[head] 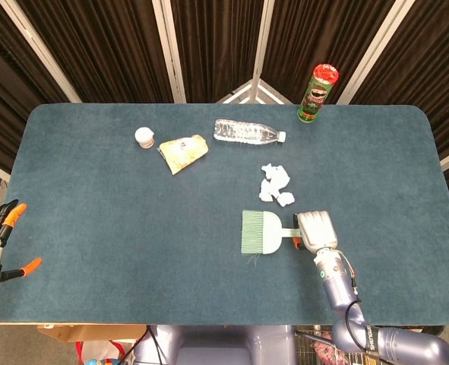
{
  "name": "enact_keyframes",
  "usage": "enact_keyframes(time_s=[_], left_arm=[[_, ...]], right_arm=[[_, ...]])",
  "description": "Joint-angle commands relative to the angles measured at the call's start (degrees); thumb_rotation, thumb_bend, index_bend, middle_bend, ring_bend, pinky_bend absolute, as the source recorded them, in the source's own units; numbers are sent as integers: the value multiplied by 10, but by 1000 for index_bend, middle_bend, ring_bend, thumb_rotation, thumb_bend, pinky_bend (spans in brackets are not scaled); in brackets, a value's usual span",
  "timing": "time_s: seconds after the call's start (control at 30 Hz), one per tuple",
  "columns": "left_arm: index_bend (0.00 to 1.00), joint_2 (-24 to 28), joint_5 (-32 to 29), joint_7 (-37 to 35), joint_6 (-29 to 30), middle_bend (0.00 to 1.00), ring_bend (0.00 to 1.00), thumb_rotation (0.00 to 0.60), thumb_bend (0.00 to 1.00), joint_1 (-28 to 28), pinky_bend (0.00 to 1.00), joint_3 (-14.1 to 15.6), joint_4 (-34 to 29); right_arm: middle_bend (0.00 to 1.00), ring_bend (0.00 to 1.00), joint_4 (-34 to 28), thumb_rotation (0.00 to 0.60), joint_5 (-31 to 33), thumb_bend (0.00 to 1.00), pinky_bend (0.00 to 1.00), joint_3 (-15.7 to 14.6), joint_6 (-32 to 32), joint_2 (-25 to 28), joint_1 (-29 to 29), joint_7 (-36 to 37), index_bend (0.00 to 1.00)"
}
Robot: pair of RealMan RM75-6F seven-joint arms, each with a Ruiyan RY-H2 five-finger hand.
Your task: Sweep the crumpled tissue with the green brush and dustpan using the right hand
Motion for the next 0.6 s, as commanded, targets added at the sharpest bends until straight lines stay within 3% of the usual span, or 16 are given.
enact_keyframes(time_s=[0.03,0.33,0.6], left_arm=[[0,0,0,-1,-1,0,0,600,0,0,17,0,0],[0,2,-5,-4,-6,0,0,600,0,-1,17,0,-2],[0,5,-9,-13,-13,0,0,600,0,-4,17,-1,-3]], right_arm=[[1000,1000,-24,600,9,559,882,19,3,25,18,-26,758],[1000,1000,-46,600,57,559,882,57,-3,56,66,-82,765],[1000,1000,-22,600,118,559,882,89,-22,43,127,-125,765]])
